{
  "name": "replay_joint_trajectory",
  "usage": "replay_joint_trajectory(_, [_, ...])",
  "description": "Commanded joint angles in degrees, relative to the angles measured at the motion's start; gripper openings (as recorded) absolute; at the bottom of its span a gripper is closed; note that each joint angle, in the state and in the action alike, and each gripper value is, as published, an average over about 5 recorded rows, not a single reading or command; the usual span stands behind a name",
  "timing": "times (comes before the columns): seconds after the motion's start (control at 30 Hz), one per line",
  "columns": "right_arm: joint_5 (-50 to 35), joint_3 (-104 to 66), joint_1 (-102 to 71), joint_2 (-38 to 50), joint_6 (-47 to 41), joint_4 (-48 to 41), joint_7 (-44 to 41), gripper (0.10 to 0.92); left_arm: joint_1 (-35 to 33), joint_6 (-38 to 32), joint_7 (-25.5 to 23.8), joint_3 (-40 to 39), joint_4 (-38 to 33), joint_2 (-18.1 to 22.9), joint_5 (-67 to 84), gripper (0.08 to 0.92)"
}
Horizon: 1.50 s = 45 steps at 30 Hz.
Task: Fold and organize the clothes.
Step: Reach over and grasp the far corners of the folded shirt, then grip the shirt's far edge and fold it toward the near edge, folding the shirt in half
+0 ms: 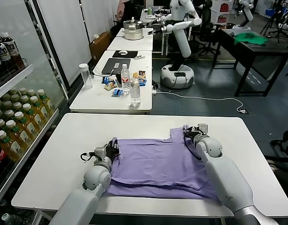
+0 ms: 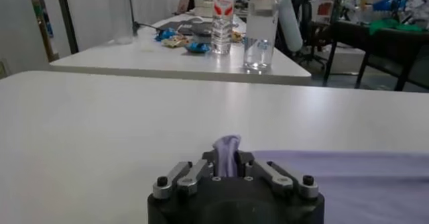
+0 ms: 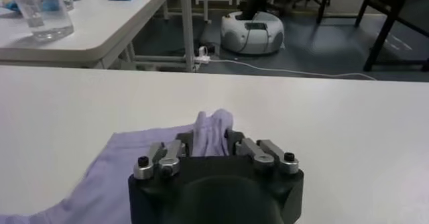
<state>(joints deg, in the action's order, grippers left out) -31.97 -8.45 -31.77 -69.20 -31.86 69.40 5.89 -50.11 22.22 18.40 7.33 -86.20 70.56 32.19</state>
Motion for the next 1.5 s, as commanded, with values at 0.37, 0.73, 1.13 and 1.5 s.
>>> replay_joint_trajectory(0.37, [-2.9,-4.0,-8.5,6.6,-0.3,22.1,0.7,0.115,-6.8,-3.7,-0.2,3.0,-17.3,-4.1,6.1,0.120])
replay_joint_trajectory(0.73, [-3.8,-13.1,-23.1,11.6,-1.2,37.4,1.7,0.115,-14.5,-1.7,-0.1,4.5,-27.8,-6.6,6.8,0.119])
replay_joint_trajectory(1.13, [-2.6,-25.4,-42.0,12.1,-1.2,49.5,1.9,0.115,-22.4,0.0,-0.6,5.6,-33.3,-9.0,4.4,0.119])
replay_joint_trajectory(1.5, [-0.1,-25.7,-45.5,10.0,-1.2,49.3,2.2,0.115,-24.1,2.3,-2.1,5.2,-30.6,-9.0,-1.9,0.119])
